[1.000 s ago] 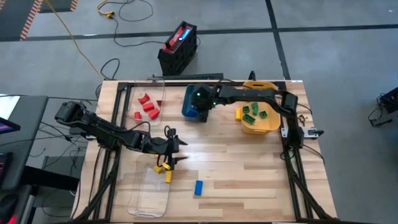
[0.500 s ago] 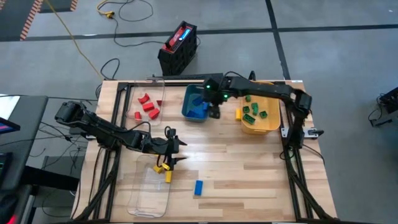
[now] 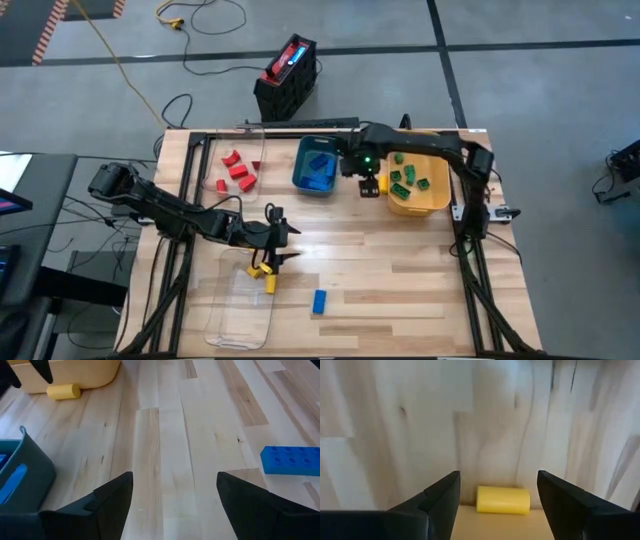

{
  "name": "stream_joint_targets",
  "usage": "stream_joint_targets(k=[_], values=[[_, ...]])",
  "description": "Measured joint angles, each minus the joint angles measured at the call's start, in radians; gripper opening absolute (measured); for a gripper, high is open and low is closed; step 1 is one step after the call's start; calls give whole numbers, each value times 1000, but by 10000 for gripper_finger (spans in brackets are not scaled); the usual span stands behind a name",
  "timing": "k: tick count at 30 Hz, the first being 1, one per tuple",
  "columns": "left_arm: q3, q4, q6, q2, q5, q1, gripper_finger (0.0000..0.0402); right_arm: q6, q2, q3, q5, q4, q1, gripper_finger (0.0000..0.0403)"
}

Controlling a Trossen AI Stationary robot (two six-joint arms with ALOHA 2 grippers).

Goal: Sort blocks
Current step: Put the yellow block into the bottom transparent bin

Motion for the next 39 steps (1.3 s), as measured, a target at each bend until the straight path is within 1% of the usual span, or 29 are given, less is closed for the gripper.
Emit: stream_joint_targets(k=[3, 5, 8, 12, 16, 18, 21, 36, 39], values=[[0, -6, 0, 0, 16, 0, 280, 2, 41, 0, 7, -49, -13, 281], [0, -7, 1, 0, 33, 0, 280, 5, 78, 0, 14, -78, -12, 294], [0, -12, 15, 0, 36, 0, 280, 6, 130, 0, 55, -101, -11, 324], [0, -26, 32, -1, 36, 0, 280, 47, 173, 1, 69, -101, -26, 368], [0, -31, 43, -1, 37, 0, 280, 83, 204, 7, 186, -114, -33, 395], [0, -34, 50, -1, 37, 0, 280, 94, 213, 23, 206, -135, -33, 398], [1, -37, 51, -1, 37, 0, 280, 132, 214, 36, 209, -150, -37, 398], [1, -68, 27, -1, 88, 0, 280, 115, 218, 39, 195, -139, -74, 400], [-2, -91, 23, 1, 90, 0, 280, 106, 233, 39, 190, -162, -68, 400]])
